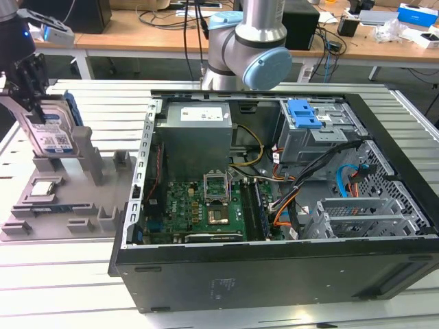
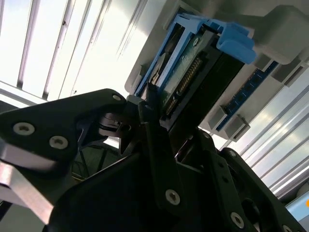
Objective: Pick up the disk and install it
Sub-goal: 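Pick up the disk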
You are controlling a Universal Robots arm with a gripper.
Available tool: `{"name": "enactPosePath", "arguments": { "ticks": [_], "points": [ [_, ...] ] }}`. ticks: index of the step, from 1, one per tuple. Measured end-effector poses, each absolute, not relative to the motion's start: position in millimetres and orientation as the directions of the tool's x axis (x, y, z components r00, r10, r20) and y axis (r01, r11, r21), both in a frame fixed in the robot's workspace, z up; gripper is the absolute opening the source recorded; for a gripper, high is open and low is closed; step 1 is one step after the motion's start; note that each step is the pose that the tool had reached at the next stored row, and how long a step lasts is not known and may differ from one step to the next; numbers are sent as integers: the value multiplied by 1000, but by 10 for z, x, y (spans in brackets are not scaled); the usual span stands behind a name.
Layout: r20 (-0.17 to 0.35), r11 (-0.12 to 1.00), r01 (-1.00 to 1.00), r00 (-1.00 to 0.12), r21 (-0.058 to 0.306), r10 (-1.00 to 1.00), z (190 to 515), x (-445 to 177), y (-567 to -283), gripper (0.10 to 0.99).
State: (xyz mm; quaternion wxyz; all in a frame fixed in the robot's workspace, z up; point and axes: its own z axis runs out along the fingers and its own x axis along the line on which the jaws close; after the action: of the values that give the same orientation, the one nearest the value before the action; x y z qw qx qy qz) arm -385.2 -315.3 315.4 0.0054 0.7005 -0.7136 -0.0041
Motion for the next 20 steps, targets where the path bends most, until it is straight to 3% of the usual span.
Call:
{"name": "enactPosePath", "arguments": {
  "ticks": [20],
  "points": [
    [2,19,-1000,-19,13,-1000,3400,-3852,-3153,361]
  ]
}}
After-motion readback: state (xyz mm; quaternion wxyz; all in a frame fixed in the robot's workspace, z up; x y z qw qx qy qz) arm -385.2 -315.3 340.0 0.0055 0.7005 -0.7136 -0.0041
